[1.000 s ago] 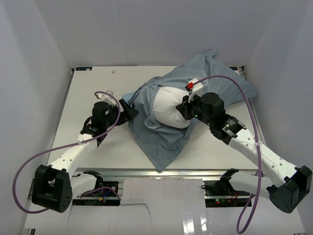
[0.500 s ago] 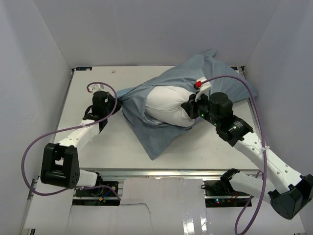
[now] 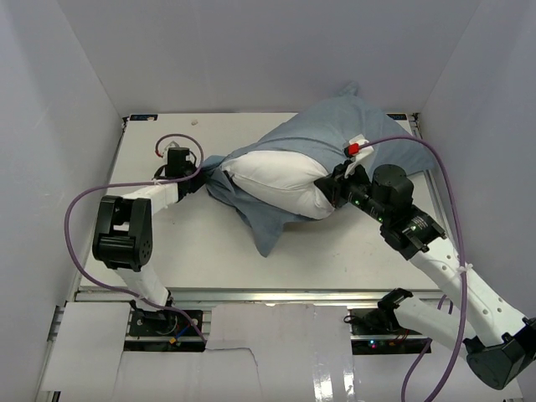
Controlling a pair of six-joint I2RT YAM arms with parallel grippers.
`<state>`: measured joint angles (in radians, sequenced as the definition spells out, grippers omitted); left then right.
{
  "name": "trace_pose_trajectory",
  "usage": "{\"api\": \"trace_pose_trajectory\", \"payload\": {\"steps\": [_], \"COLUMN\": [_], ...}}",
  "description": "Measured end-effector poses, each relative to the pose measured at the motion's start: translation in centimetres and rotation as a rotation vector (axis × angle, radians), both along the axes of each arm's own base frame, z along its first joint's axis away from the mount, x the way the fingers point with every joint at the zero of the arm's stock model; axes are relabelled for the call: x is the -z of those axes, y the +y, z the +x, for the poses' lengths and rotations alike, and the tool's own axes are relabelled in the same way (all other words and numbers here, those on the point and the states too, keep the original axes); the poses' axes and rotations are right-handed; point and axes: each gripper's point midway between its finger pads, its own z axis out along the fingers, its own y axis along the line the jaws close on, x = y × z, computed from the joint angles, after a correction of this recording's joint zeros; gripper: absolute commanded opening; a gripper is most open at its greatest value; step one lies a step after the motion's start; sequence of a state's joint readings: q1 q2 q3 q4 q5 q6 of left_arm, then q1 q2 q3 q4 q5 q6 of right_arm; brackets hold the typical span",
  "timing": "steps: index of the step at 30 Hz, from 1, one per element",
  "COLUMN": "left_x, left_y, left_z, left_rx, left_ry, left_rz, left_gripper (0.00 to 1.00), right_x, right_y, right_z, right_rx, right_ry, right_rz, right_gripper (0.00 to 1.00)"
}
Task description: Remove the pillowcase from the pillow
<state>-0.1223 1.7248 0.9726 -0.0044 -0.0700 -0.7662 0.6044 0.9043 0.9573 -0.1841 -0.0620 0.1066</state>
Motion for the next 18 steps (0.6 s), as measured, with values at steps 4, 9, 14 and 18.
{"api": "trace_pose_trajectory", "payload": {"steps": [4, 9, 14, 18], "left_x": [-1.1, -7.6, -19.8, -25.2], "left_y": [-0.6, -0.9, -1.9, -4.6], "left_z": [1.1, 0.5, -2.2, -5.8], "left_rx": [0.073, 0.127, 0.187, 0.274], "left_ry": [0.013, -0.079, -0.352, -0.519], "left_rz": [-0.029, -0.061, -0.111, -0.255], "left_gripper": [0.78, 0.84, 0.88, 0.98], "right_x": [0.3, 0.7, 1.2, 0.7], "right_y": [0.6, 1.9, 2.3, 2.4], "right_z": [0.2, 1.8, 2.4, 2.5], "right_rx": [-0.010, -0.004, 0.003, 0.006], "right_ry": [0.007, 0.023, 0.044, 0.035], "right_rz": [0.042, 0.079, 0.089, 0.111], "right_gripper": [0.08, 0.08, 0.08, 0.08]}}
